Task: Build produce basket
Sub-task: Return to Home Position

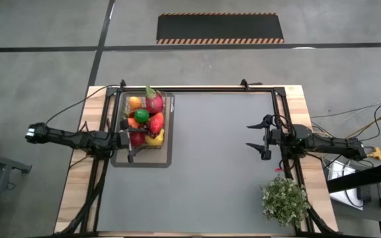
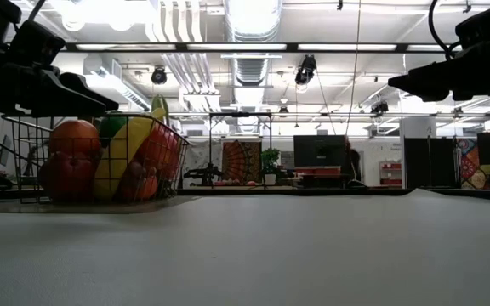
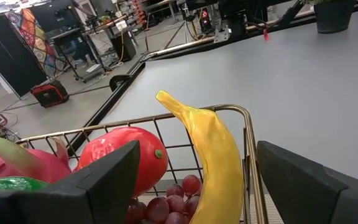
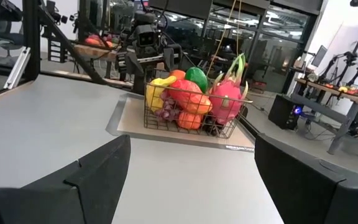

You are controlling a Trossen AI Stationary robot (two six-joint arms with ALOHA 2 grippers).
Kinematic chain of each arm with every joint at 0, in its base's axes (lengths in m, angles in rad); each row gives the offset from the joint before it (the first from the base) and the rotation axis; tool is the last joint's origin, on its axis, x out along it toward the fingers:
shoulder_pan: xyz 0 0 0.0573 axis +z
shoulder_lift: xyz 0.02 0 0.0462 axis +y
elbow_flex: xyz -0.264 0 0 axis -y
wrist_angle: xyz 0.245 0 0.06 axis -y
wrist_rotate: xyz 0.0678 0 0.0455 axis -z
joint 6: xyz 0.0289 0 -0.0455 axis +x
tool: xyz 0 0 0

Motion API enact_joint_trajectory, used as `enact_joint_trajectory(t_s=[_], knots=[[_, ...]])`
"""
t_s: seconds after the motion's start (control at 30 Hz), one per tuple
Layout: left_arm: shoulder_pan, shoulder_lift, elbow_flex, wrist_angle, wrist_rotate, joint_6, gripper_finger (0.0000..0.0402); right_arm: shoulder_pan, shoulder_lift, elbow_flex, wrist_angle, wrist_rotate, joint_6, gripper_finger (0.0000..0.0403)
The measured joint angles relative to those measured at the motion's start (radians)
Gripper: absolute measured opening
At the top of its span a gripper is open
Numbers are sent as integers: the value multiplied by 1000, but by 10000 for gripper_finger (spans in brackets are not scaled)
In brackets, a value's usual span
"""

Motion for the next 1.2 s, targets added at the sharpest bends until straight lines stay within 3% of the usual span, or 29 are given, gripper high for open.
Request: enact_joint_trajectory(t_s=[1.2], knots=[[0,0,0,1,-1,0,302,0,22,0,3,1,11,325]])
